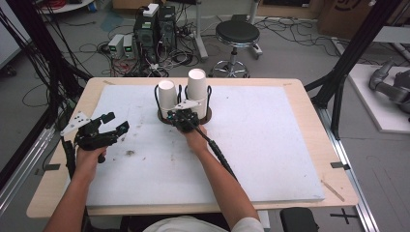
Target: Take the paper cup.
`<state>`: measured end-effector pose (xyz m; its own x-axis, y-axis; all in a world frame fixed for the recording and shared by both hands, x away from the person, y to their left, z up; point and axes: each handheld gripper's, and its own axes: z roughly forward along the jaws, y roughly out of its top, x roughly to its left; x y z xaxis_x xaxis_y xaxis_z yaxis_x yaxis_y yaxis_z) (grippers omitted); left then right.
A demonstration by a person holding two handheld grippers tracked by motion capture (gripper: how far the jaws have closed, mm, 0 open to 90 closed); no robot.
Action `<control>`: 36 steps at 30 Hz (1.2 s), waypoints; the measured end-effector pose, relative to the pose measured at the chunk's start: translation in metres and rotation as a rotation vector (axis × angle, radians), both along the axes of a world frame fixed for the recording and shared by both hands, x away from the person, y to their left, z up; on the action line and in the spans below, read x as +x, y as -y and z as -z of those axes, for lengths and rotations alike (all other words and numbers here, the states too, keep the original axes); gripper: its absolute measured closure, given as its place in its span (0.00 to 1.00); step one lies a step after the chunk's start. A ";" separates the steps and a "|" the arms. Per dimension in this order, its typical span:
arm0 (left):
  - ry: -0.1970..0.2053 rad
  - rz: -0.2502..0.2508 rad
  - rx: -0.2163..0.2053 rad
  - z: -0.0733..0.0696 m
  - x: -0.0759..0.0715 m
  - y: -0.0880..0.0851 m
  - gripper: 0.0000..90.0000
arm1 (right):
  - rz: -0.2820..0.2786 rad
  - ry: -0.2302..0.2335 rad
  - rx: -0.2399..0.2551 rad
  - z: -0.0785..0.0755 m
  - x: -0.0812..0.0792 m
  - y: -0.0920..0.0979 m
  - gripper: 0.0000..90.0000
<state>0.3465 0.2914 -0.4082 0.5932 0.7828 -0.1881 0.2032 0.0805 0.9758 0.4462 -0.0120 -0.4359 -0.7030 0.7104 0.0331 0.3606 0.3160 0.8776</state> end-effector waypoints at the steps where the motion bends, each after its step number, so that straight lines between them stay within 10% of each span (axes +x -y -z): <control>1: 0.000 0.000 0.000 0.000 0.000 0.000 0.21 | 0.003 -0.001 -0.001 0.000 0.000 -0.001 0.99; 22: -0.001 -0.002 0.001 0.001 0.002 0.005 0.21 | 0.078 -0.013 0.007 0.002 0.002 -0.001 1.00; 36: 0.024 0.077 -0.040 -0.040 0.036 0.015 0.21 | 0.074 -0.014 0.014 0.003 0.003 -0.001 1.00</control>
